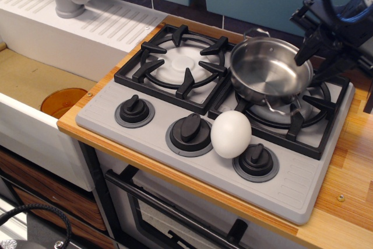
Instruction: Put pot or pan on stove and put egg in pot or pan
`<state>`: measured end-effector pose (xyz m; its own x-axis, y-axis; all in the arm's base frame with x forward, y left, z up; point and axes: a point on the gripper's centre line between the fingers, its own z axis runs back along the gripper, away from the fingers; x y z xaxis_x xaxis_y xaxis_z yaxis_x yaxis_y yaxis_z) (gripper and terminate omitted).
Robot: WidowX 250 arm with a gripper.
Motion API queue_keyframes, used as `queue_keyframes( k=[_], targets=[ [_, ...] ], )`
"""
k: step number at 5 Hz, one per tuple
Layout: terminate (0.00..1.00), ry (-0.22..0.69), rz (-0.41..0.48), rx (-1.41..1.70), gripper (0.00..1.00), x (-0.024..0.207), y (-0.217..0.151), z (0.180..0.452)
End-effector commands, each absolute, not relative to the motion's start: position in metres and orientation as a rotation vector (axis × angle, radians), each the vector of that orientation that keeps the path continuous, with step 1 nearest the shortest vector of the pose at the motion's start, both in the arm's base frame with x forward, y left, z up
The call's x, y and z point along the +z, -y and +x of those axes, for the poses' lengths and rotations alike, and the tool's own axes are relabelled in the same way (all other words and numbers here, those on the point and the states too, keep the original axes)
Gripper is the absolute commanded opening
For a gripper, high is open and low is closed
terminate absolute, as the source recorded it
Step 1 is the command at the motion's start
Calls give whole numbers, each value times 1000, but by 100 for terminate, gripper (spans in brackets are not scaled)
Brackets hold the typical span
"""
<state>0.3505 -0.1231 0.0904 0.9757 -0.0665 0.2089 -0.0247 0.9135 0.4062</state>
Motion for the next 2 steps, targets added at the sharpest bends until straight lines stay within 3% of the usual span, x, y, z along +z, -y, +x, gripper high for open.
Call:
queue_keyframes(
  k=[1,2],
  targets=[
    [0,223,376,-44,100,127,119,356],
    [0,203,348,-77,100,140,104,349]
  ],
)
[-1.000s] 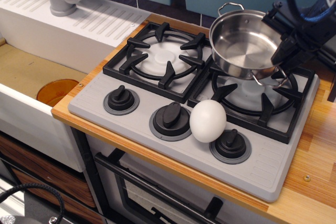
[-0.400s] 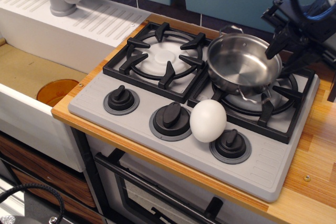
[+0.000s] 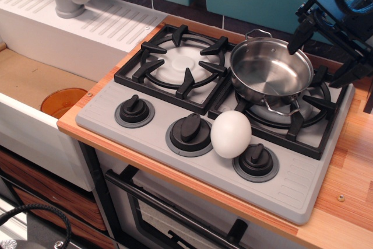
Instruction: Put pot or pan on stove and put egg in pot or pan
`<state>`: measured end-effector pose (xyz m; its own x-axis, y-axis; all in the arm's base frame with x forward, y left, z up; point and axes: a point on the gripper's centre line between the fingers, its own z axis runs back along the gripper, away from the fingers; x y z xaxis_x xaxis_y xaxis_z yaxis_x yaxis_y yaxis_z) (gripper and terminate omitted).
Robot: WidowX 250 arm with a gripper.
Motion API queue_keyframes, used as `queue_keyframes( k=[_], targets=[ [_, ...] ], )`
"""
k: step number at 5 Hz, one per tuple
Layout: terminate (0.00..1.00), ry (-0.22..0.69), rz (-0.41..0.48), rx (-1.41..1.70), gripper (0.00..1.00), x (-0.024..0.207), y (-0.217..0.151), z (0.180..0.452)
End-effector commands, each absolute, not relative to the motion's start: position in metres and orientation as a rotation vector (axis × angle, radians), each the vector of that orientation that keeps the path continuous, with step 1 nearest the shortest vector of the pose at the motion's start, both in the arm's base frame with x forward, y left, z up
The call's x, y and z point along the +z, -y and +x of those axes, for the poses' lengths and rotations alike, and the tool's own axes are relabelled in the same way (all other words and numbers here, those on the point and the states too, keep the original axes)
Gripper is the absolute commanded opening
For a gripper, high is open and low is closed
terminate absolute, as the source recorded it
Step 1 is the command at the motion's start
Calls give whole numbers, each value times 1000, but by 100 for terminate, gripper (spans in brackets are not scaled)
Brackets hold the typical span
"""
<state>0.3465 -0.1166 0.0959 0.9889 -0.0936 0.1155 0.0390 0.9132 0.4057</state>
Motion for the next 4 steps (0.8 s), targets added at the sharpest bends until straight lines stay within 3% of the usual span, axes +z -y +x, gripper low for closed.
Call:
queue_keyframes(
  k=[1,3,4],
  targets=[
    [0,203,348,-77,100,140,104,349],
    [0,203,348,-77,100,140,104,349],
    [0,197,337,-45,100,134,104,336]
  ],
)
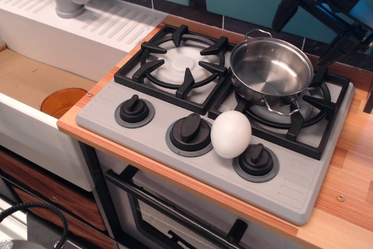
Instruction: Put pot or pan on stove and put egg in pot or pan
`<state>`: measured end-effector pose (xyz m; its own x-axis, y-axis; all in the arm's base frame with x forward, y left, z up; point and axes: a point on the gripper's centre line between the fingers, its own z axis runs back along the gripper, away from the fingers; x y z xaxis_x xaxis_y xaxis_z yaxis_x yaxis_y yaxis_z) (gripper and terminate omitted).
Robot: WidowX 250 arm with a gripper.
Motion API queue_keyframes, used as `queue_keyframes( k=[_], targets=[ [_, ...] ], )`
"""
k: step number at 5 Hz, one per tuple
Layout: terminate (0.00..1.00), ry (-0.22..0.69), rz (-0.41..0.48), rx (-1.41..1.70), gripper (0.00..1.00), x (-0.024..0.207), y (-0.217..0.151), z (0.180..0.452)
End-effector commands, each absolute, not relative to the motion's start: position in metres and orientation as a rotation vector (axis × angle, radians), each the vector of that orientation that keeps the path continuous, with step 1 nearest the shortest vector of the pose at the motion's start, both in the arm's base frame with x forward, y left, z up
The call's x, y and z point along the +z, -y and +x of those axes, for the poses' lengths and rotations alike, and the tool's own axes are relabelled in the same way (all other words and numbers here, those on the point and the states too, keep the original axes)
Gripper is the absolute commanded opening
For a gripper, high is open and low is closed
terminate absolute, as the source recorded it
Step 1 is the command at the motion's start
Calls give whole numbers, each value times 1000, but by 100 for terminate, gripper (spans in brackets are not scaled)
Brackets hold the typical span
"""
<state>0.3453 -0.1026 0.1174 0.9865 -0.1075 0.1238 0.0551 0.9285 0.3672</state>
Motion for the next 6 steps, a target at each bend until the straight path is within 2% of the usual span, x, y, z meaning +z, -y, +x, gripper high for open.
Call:
queue_keyframes(
  k=[1,5,6],
  targets=[
    [0,192,331,-11,100,130,105,324],
    [0,251,263,-8,100,87,83,298],
    [0,264,269,-9,100,77,77,291]
  ],
)
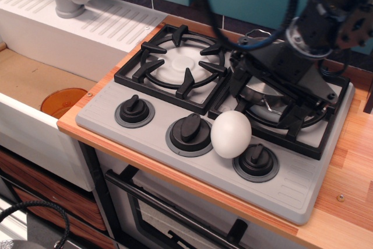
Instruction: Put pot or pan on stove and put egg in pot or pan
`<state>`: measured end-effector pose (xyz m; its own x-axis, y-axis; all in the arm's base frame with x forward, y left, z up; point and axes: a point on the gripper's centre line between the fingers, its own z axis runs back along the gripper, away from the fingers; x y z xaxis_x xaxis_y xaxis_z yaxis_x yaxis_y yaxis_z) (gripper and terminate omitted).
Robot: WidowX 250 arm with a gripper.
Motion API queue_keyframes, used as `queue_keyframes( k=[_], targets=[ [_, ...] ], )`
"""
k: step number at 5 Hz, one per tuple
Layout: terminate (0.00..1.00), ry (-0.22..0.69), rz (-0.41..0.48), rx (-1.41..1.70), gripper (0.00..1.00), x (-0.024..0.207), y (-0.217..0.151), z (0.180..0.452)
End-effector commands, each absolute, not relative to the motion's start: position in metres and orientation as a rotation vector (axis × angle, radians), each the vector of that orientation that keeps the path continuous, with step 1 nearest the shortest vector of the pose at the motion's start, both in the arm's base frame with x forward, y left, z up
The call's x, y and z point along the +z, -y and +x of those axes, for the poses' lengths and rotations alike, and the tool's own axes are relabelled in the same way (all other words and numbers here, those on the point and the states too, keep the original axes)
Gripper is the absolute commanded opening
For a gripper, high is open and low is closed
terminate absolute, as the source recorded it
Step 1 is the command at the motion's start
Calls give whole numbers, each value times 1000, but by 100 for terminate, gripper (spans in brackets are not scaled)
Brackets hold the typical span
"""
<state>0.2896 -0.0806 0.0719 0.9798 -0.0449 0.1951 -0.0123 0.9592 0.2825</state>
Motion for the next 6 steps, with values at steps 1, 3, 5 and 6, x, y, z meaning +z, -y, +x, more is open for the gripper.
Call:
queue_keyframes(
  k=[1,3,5,6],
  targets=[
    [0,275,273,-4,100,71,74,282],
    [0,306,271,-2,100,54,67,277],
    [0,323,265,8,100,42,69,281],
    [0,318,273,20,0,39,72,283]
  ],
)
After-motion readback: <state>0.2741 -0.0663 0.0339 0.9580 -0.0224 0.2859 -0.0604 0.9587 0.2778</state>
